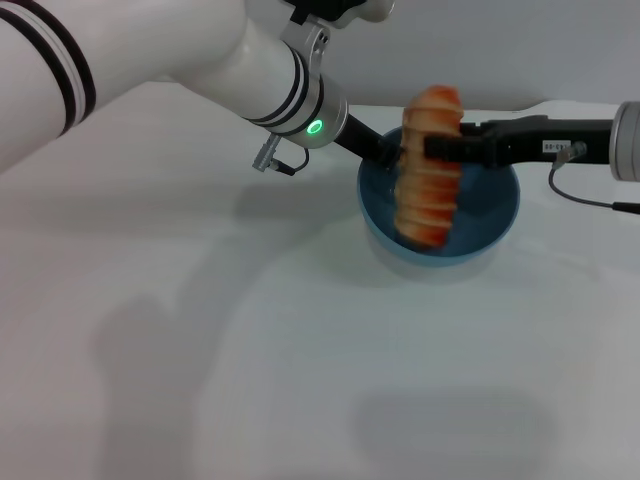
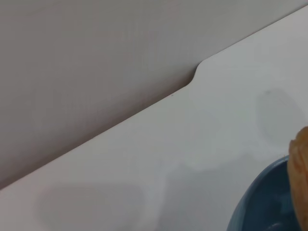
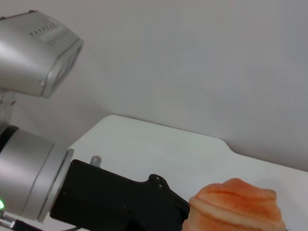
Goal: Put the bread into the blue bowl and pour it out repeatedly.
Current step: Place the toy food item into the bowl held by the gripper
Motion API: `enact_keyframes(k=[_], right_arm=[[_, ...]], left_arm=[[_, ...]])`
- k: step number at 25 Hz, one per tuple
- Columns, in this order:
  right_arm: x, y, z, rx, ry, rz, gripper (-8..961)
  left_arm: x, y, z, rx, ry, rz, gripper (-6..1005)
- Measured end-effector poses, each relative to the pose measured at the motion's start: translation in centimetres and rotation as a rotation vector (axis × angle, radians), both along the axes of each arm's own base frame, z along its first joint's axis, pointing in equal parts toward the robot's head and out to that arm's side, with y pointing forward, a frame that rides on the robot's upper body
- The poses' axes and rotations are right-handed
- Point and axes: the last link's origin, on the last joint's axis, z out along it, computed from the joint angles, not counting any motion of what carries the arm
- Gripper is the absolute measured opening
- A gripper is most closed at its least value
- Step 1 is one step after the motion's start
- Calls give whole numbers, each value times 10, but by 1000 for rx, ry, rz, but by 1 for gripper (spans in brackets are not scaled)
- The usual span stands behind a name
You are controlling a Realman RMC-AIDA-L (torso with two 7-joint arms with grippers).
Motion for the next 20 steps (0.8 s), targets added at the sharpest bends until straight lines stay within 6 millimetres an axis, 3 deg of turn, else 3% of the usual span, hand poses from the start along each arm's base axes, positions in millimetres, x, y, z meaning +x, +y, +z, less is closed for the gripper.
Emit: enact_keyframes(k=[7,15,20], right_arm=[[7,-7,9,-12,23,-25,596],[29,-13,37,-20,63,-198,596],[37,-17,41,-83,25,-275,595]], left_arm=[[0,0,0,2,-7,5,-1],[1,1,1,11,-12,2,-2],[1,1,0,10,-14,3,-1]])
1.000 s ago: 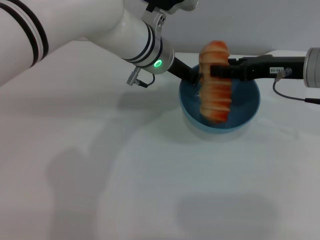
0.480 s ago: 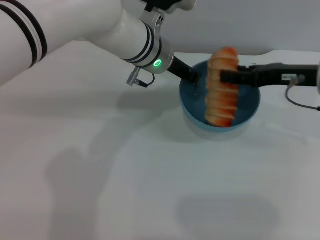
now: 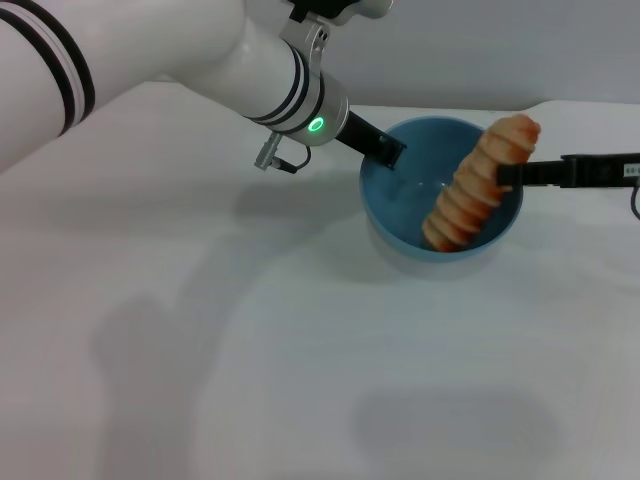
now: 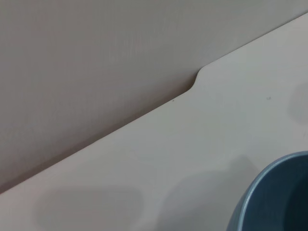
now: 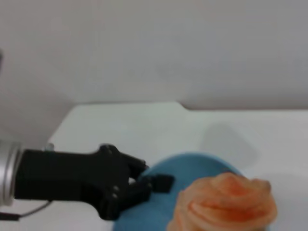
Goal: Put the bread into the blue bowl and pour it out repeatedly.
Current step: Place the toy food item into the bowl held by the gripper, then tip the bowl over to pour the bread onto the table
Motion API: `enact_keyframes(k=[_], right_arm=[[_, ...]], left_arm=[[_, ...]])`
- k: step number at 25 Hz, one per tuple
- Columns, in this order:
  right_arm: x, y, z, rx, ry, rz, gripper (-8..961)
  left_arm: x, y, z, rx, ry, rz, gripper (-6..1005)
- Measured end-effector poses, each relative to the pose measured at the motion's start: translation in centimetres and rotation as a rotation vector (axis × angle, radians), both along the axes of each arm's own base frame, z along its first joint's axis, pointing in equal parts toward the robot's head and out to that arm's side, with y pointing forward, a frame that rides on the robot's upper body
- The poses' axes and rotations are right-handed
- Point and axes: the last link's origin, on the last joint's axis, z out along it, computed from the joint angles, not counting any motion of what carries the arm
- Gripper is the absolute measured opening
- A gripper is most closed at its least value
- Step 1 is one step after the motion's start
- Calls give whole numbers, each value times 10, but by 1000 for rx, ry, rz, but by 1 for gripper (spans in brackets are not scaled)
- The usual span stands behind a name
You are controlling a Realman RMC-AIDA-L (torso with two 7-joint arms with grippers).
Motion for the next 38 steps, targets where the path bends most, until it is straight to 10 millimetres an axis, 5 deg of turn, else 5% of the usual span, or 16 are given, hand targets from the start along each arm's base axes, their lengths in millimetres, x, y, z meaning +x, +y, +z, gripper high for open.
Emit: enact_keyframes(k=[17,23,27,34,38], right_arm=[[4,-10,37,37,135,-24,595],[13,-16,57,250,84,162,594],[37,-23,67,442,76,169,594],[99,-50,54,623,-86,178,594],[111,-63,51,742,-79,209,594]], left_arm=[[-2,0,0,6,-5,5,-2],[-1,5,2,40,-3,-28,-1],[1,7,1,64,22,-78,-1],[13,14,0,93,67,-169,-2],[26,17,0,101,67,-207,-2]])
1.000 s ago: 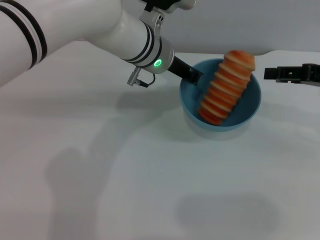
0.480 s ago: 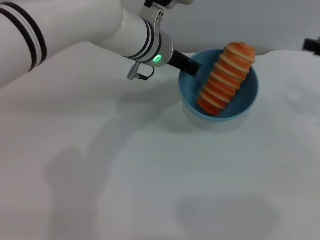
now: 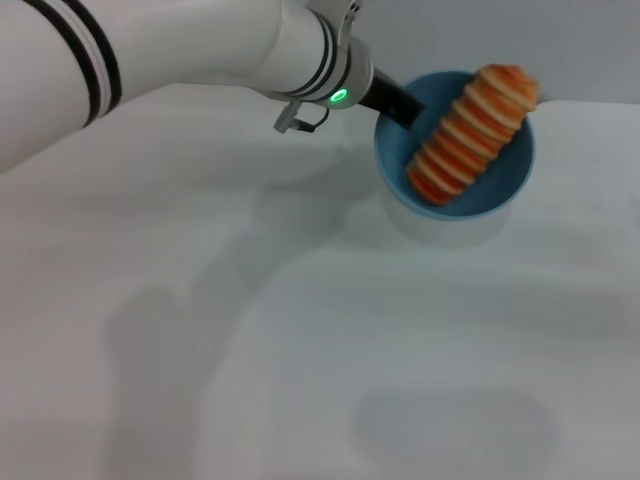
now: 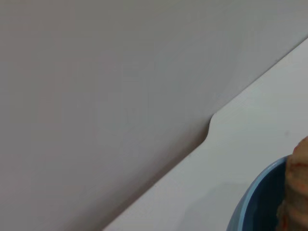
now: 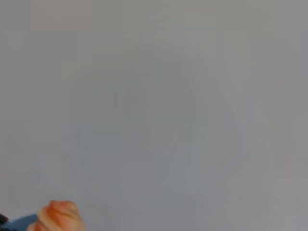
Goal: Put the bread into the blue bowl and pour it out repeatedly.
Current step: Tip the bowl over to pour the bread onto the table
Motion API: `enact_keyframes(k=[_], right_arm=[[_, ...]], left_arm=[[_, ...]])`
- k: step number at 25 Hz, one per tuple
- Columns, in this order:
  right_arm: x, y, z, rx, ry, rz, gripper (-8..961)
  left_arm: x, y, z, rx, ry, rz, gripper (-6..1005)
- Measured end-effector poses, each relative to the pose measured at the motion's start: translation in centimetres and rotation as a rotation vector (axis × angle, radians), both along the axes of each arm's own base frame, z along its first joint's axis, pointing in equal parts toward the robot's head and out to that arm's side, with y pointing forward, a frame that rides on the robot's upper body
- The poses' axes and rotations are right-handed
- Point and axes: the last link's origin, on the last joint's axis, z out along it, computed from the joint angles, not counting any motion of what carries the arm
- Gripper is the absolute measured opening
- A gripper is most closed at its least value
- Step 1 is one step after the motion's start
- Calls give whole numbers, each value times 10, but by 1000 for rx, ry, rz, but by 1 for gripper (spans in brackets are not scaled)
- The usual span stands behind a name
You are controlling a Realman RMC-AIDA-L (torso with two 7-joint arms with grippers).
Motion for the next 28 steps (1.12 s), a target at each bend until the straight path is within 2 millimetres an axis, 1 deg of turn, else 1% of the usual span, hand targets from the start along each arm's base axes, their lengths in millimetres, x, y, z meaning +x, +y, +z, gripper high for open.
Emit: enact_keyframes(k=[1,2,3,6,7,12,18,23,28], right_arm=[[8,-5,-3,46,-39,3,594],[8,-5,-3,46,-39,3,594],[13,-8,-5,59,-55,-11,594],[28,-14,-3,93,-51,-89,593],[32,-17,-2,107,-38,-111,593],[46,-30,-3,140,9,-175,593],[50,-35,-4,163,7,-185,593],[48,-34,-3,167,16,-175,593],[46,-31,-3,170,24,-169,592]], left_arm=[[0,0,0,0,0,0,-1],[2,0,-1,4,2,-15,-1],[4,0,-2,7,5,-28,-1],[14,0,-8,21,40,-124,-1],[14,0,-8,21,40,-124,-1],[20,1,-12,27,184,-276,-2],[28,-2,-20,43,255,-426,-1],[32,-4,-23,53,313,-532,-2],[36,-4,-22,82,354,-633,-1]])
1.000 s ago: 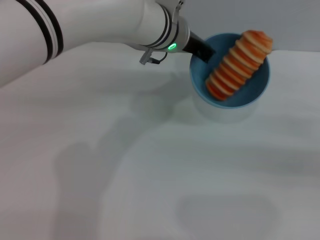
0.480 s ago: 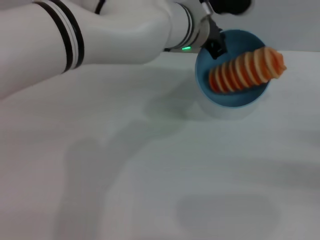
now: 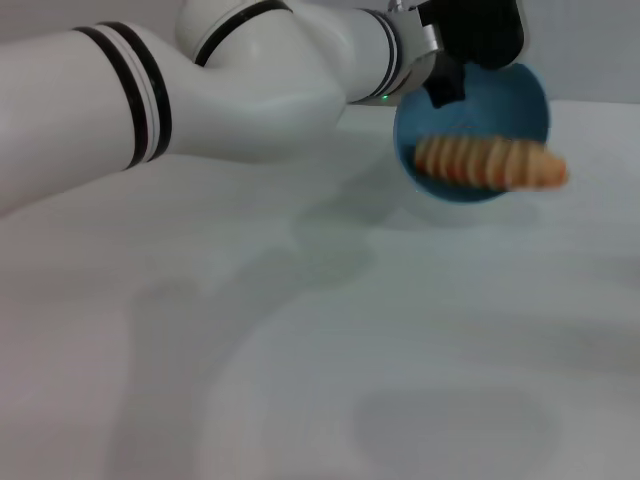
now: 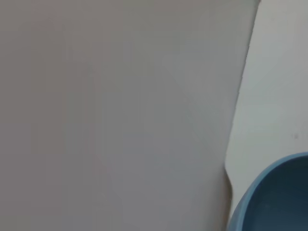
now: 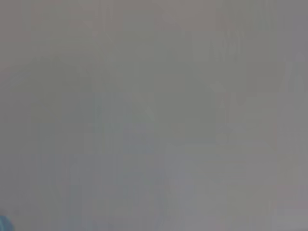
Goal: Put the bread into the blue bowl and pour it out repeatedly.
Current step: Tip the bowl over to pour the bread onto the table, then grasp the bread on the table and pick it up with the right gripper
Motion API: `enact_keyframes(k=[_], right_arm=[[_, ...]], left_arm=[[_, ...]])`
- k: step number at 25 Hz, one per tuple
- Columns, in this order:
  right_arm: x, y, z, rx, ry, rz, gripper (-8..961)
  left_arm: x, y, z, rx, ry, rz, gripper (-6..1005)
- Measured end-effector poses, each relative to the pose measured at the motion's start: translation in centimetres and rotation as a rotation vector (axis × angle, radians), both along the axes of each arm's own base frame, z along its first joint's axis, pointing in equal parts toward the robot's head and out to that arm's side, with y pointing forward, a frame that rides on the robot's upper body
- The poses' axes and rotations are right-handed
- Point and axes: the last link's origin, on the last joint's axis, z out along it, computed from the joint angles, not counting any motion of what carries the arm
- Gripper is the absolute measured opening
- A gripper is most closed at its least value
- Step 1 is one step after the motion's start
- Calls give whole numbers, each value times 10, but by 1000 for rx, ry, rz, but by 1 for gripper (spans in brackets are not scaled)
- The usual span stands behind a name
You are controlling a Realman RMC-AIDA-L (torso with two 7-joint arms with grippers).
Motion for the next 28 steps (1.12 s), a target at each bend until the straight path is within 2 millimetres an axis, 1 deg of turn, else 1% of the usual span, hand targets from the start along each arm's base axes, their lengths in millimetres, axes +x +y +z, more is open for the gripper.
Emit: enact_keyframes(k=[3,8,10,11,13,15,17,18,19,23,25,26,27,28], right_arm=[[-1,1,0,-1,2,3,592],[-2,4,0,8,13,5,592],[-2,4,-2,17,37,-2,592],[-2,4,-2,21,50,-5,592],[-3,5,-4,22,77,-8,592],[-6,8,-6,5,118,-5,592],[-12,12,-13,-48,175,-1,592],[-20,17,-20,-127,227,5,592],[-20,17,-20,-127,227,5,592],[-36,28,-33,-390,349,-53,591],[-47,34,-41,-527,390,-92,591],[-59,40,-50,-618,392,-100,591],[-59,40,-50,-618,392,-100,591],[-65,44,-55,-662,383,-102,591]], left_arm=[[9,-1,2,11,-23,-52,-1],[17,0,2,14,-42,-84,-2],[16,0,2,15,-48,-83,-2],[11,0,4,23,-77,-61,-2],[10,1,5,29,-89,-49,-2],[2,8,15,61,-165,29,-2],[-6,15,26,96,-245,114,-2],[-11,19,33,114,-287,159,-1],[-17,22,39,131,-327,205,-1],[-39,30,57,180,-444,357,-1],[-50,33,65,203,-498,423,-1],[-55,34,68,210,-518,450,-1],[-58,35,68,213,-530,468,-2],[-61,35,69,216,-539,482,-2]])
